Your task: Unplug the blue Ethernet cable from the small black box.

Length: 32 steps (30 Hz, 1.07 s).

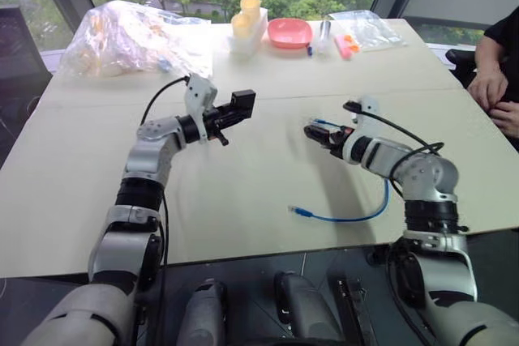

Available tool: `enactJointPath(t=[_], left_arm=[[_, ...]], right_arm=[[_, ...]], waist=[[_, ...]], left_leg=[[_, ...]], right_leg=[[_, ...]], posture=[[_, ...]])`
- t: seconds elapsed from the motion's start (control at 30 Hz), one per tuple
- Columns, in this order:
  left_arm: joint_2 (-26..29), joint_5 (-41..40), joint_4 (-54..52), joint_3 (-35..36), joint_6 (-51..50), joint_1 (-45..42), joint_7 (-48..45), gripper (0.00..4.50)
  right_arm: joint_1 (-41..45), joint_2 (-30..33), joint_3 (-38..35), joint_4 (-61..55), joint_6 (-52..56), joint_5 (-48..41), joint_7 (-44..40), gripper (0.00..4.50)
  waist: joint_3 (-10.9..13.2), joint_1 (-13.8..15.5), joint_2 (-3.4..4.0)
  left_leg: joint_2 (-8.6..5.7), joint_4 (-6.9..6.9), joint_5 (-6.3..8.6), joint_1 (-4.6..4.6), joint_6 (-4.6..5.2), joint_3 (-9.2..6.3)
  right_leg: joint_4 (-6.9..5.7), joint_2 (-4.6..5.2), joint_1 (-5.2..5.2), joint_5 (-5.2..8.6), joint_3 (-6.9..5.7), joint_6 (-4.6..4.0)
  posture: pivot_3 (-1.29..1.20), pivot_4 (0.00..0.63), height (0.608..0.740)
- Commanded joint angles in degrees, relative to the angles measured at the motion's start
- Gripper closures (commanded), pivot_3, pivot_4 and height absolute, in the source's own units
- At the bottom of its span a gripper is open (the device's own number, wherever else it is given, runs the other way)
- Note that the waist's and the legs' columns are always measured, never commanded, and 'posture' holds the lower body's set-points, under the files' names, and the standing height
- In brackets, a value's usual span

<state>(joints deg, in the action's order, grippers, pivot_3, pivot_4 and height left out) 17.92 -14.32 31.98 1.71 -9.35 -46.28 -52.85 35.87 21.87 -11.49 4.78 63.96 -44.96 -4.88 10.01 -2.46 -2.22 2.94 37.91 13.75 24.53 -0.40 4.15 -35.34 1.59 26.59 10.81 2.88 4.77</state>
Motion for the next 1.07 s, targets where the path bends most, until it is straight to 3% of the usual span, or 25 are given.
enactJointPath(t=[0.03, 0.1, 0.2, 0.27, 0.47, 0.67, 0.9, 1.07], left_arm=[[-1.17, -0.79, -1.05, 1.26, 1.96, 0.41, 2.22, 3.97], [-2.9, -0.54, -0.39, 0.98, 3.11, 1.43, 3.76, 3.97], [-4.65, 1.32, 2.09, -0.42, 6.65, 2.52, 4.84, 3.97], [-5.81, 2.26, 4.56, -0.83, 9.1, 2.63, 5.64, 2.94], [-7.48, 2.68, 10.25, 0.22, 12.77, 1.53, 8.65, 1.42], [-4.51, 1.3, 3.08, 0.48, 8.65, 3.63, 7.9, 0.03], [3.25, -11.21, -27.05, 3.94, -17.26, 14.52, 7.24, 0.03], [7.44, -16.3, -38.39, 6.54, -26.97, 21.06, 9.85, 0.03]], right_arm=[[-4.19, 4.0, -0.08, -13.47, 8.8, -4.79, -2.75, 0.06], [-8.1, 6.98, 1.27, -22.12, 11.62, -7.03, -5.57, 0.06], [-9.23, 6.09, 0.07, -25.27, 11.39, -7.43, -5.17, 0.06], [-9.18, 4.53, -0.83, -25.26, 10.03, -6.81, -4.51, 0.0], [-9.12, 1.88, -0.62, -24.79, 6.48, -3.34, -2.52, 0.0], [-10.24, 1.92, -1.22, -25.61, 4.65, -2.35, -3.59, 0.0], [-13.92, 5.91, -3.41, -28.61, -2.09, -1.57, -10.12, 0.0], [-17.29, 7.18, -3.76, -30.56, -8.39, -0.04, -13.72, 0.0]], waist=[[0.0, 0.1, 0.01], [-0.02, 0.43, 0.03], [-0.02, 0.23, 0.03], [-0.02, 0.18, 0.03], [-0.02, 0.09, 0.03], [-0.02, 0.15, 0.03], [-0.02, -0.1, 0.05], [-0.02, -0.07, 0.04]], left_leg=[[0.0, 0.0, 0.0, 0.0, 0.0, 0.0], [-0.01, 0.0, 0.0, 0.0, 0.0, -0.03], [-0.02, 0.03, 0.01, -0.04, 0.02, -0.01], [-0.03, 0.1, 0.01, -0.06, 0.01, 0.0], [-0.02, 0.12, 0.01, -0.13, 0.02, 0.0], [-0.02, 0.1, 0.01, -0.06, 0.02, 0.0], [0.0, 0.07, 0.01, -0.09, 0.02, -0.01], [0.01, 0.07, 0.01, -0.16, 0.02, -0.01]], right_leg=[[0.0, 0.0, 0.0, 0.0, 0.0, 0.0], [0.04, 0.03, -0.04, 0.01, -0.02, 0.0], [0.11, 0.04, -0.13, 0.02, -0.01, 0.0], [0.12, 0.04, -0.16, 0.01, 0.0, -0.07], [0.11, 0.02, -0.19, -0.03, 0.0, -0.1], [0.16, 0.02, -0.17, -0.01, 0.0, -0.07], [0.15, 0.02, -0.18, -0.01, 0.0, -0.07], [0.13, 0.01, -0.21, 0.0, 0.0, -0.08]], posture=[[0.0, 0.15, 0.74], [0.0, 0.15, 0.74], [0.0, 0.15, 0.74], [0.0, 0.15, 0.74], [0.0, 0.15, 0.74], [0.0, 0.15, 0.74], [0.0, 0.15, 0.74], [0.0, 0.15, 0.74]])
